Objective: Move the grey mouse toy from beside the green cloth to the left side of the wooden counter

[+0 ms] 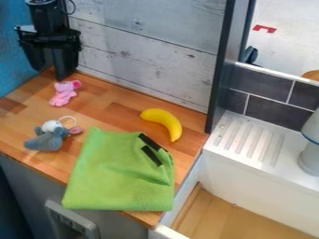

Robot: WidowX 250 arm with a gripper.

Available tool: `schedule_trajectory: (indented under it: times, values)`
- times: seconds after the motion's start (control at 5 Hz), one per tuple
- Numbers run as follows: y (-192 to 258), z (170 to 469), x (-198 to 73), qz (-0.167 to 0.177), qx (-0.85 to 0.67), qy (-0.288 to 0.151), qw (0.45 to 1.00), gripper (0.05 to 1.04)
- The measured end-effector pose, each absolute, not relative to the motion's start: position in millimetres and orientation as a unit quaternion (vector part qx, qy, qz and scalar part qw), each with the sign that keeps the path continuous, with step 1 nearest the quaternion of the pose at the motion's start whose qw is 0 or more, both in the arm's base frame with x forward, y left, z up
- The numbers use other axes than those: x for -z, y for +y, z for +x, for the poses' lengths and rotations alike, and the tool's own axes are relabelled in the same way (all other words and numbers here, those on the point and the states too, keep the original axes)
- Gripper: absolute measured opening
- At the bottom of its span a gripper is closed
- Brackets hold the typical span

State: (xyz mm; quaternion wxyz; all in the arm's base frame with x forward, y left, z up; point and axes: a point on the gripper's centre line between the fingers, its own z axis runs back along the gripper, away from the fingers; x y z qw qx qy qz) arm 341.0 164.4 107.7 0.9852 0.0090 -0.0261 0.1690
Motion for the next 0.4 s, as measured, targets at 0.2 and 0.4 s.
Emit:
schedule_trajectory:
  times: [0.2,0.4]
  values:
    - [163,338,-93,0.003,-0.167,-0.005,0.986,1.005]
    - [148,320,-70,-0.017,-0.116,0.010,0.993,1.005]
